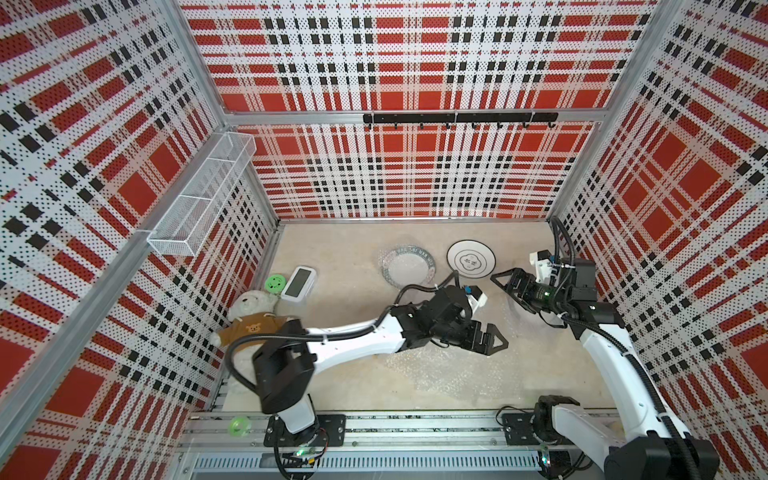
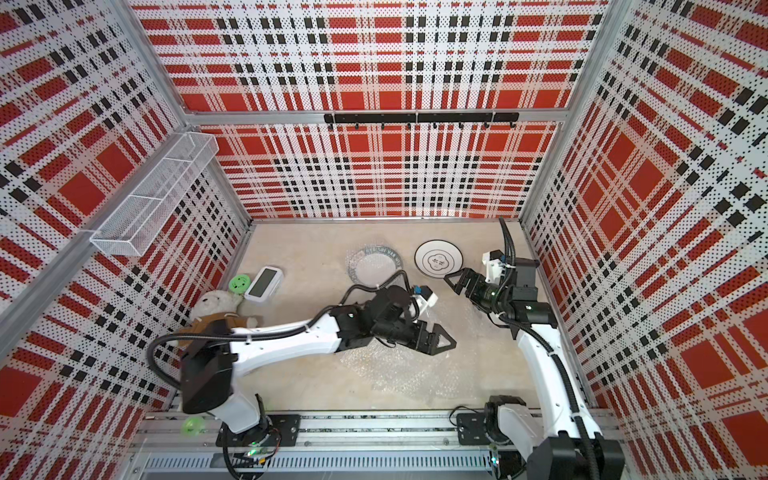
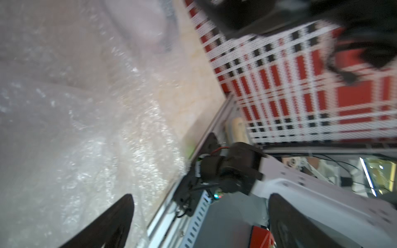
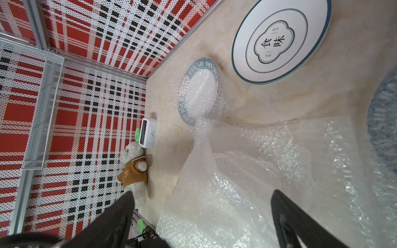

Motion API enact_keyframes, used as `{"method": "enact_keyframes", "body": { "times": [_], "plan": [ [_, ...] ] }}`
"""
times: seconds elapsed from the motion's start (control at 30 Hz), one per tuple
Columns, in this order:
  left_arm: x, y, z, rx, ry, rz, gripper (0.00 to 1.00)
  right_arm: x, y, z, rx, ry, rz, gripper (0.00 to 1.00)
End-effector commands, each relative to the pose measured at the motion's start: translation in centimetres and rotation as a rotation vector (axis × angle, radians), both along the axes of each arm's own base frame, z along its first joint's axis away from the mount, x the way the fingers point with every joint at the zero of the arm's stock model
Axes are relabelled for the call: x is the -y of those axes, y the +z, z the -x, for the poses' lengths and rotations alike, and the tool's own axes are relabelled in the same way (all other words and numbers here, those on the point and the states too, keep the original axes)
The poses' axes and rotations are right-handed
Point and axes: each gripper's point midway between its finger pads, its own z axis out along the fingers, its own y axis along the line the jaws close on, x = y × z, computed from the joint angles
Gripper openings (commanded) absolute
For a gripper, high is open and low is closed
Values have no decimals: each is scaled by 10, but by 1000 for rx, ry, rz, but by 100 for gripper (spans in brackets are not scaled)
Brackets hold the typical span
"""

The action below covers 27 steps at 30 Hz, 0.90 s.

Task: Unpack dinner plates from bubble wrap
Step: Adjust the bubble wrap on the bubble wrap.

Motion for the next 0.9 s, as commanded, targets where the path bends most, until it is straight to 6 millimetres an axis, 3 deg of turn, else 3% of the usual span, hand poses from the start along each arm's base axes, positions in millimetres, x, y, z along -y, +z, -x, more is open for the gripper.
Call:
{"method": "enact_keyframes", "body": {
  "times": [0.0, 0.07, 0.2, 0.3, 0.4, 0.5, 0.6, 0.77, 0.87],
  "plan": [
    [-35, 12, -7, -3, 43, 39, 99, -13, -1, -2, 31, 55, 18, 100],
    [-64, 0, -23, -10, 119, 11, 99, -29, -7, -1, 23, 102, 21, 100],
    [-120, -46, -57, -45, 254, -89, 99, -75, -27, 0, -13, 224, 34, 100],
    [-137, -80, -66, -72, 261, -171, 99, -104, -40, -4, -35, 288, -2, 100],
    [-138, -117, -61, -117, 233, -248, 99, -115, -62, -11, -75, 302, -57, 100],
    [-133, -151, -47, -153, 201, -307, 99, -114, -93, -17, -138, 281, -37, 100],
    [-127, -174, -30, -178, 171, -337, 99, -113, -113, -16, -180, 263, -43, 100],
    [-123, -191, -20, -203, 167, -353, 99, -104, -142, -12, -242, 213, -10, 100],
    [-124, -180, -29, -204, 206, -312, 99, -101, -142, -13, -233, 202, -7, 100]
  ]
}}
